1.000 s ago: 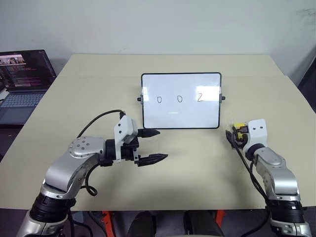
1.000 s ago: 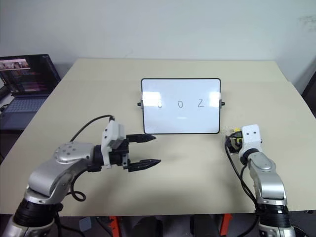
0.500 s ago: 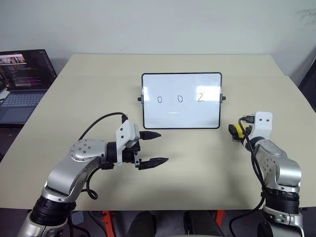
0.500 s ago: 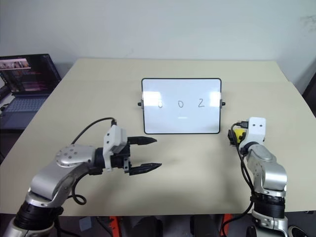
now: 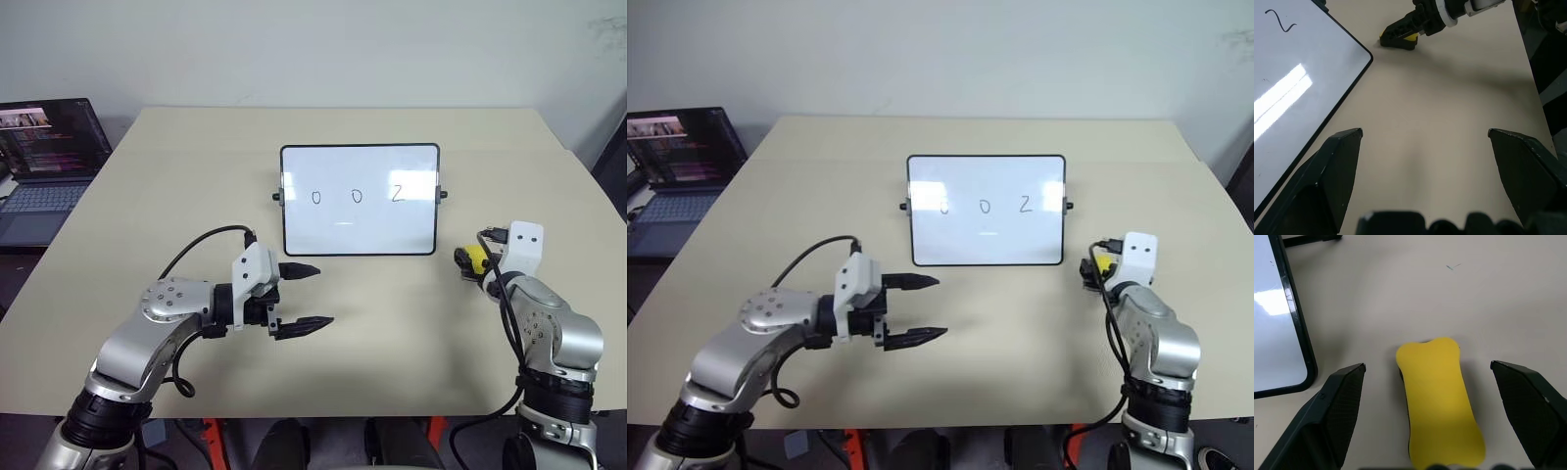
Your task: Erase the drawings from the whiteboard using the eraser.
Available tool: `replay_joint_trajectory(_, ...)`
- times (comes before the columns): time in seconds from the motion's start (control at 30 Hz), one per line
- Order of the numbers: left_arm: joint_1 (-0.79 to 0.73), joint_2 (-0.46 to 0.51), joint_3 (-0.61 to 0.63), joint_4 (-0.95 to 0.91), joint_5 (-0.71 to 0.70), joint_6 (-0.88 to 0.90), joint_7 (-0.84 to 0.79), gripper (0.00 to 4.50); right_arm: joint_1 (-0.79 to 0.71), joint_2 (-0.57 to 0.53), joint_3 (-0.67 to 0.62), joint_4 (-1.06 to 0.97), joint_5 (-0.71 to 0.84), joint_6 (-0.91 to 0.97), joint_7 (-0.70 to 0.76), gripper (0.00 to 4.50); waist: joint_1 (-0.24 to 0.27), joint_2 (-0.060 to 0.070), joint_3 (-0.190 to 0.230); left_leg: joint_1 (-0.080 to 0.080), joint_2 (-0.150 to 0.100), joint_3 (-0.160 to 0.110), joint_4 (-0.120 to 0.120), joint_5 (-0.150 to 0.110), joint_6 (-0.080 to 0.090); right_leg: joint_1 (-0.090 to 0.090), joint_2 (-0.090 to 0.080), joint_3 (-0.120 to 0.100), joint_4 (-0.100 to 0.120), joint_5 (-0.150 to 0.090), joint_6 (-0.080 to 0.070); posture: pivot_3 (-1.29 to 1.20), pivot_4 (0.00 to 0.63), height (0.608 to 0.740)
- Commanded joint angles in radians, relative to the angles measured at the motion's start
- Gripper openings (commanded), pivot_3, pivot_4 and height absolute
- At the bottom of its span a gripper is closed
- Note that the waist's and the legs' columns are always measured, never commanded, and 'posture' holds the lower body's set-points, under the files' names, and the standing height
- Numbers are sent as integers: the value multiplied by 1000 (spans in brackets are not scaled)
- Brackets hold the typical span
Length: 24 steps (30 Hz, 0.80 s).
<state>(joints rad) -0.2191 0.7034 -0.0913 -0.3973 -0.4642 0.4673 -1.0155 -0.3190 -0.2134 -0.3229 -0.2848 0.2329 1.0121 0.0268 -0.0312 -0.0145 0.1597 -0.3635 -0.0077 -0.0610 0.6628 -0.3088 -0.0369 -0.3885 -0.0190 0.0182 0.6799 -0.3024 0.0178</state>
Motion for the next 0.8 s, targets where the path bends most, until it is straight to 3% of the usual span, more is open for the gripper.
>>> replay_joint_trajectory(0.03,-2,6,19,-15,-2,-23,-4,4500,16,9,9,-48,7,-7,-4,4450,0,0,0,0,0,0,0,0,0,0,0,0,0,0,0,0,150,740)
replay_joint_trajectory(0.43,2,5,14,-22,-1,-22,-1,4500,16,-7,-2,-23,4,-28,-2,4450,0,0,0,0,0,0,0,0,0,0,0,0,0,0,0,0,150,740)
replay_joint_trajectory(0.53,3,4,13,-21,1,-24,0,4500,17,-9,-4,-20,5,-31,-1,3872,0,0,0,0,0,0,0,0,0,0,0,0,0,0,0,0,150,740)
replay_joint_trajectory(0.73,0,1,12,-21,3,-30,3,4500,16,-13,-8,-8,5,-45,0,1738,0,0,0,0,0,0,0,0,0,0,0,0,0,0,0,0,150,740)
replay_joint_trajectory(0.8,-1,2,12,-19,4,-32,3,4500,14,-13,-8,-7,5,-47,-1,1233,0,0,0,0,0,0,0,0,0,0,0,0,0,0,0,0,150,740)
